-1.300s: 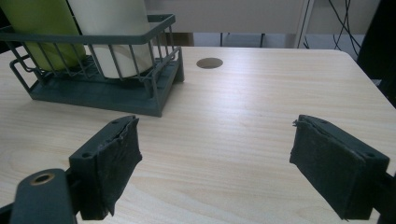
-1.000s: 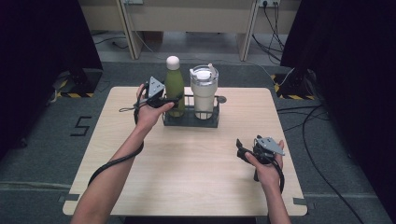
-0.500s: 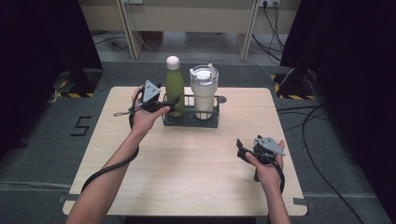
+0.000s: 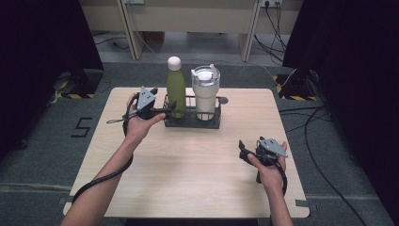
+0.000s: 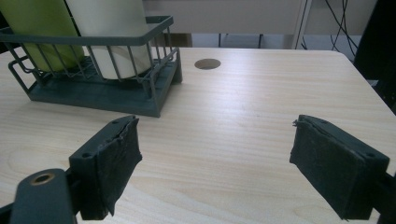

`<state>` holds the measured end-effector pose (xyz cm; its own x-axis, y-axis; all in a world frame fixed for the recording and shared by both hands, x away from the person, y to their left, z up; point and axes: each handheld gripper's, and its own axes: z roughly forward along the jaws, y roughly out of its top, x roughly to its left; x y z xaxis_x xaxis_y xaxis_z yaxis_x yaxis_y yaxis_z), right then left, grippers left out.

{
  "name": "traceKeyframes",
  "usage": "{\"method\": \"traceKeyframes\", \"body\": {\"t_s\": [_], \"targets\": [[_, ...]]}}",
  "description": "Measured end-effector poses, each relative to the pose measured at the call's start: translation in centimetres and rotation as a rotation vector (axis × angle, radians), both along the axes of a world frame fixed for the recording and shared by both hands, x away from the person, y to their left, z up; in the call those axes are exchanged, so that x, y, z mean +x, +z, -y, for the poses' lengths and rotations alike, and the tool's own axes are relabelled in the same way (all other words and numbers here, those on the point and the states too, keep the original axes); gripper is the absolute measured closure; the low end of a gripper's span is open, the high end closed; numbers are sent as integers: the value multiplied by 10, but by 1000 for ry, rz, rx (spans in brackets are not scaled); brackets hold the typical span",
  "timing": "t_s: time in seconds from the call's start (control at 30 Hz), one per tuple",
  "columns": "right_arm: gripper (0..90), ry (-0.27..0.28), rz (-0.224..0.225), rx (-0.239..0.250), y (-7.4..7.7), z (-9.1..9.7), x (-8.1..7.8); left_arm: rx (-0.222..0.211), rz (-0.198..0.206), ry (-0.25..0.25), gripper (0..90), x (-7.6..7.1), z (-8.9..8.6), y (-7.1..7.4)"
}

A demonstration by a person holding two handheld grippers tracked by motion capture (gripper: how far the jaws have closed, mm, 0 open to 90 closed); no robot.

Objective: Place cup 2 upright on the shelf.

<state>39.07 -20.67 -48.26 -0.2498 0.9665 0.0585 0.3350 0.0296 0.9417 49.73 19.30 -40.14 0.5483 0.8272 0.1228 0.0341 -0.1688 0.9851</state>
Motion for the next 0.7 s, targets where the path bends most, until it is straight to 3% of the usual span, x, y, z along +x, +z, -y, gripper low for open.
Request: {"method": "traceKeyframes", "body": {"t_s": [0.5,0.7], "targets": [[152,-2,-1,-1,-1,0,-1,-20,-8,15,91,-30,-27,-9],[152,-4,-3,-2,0,0,-1,-10,-3,9,91,-41,-31,-13]]}}
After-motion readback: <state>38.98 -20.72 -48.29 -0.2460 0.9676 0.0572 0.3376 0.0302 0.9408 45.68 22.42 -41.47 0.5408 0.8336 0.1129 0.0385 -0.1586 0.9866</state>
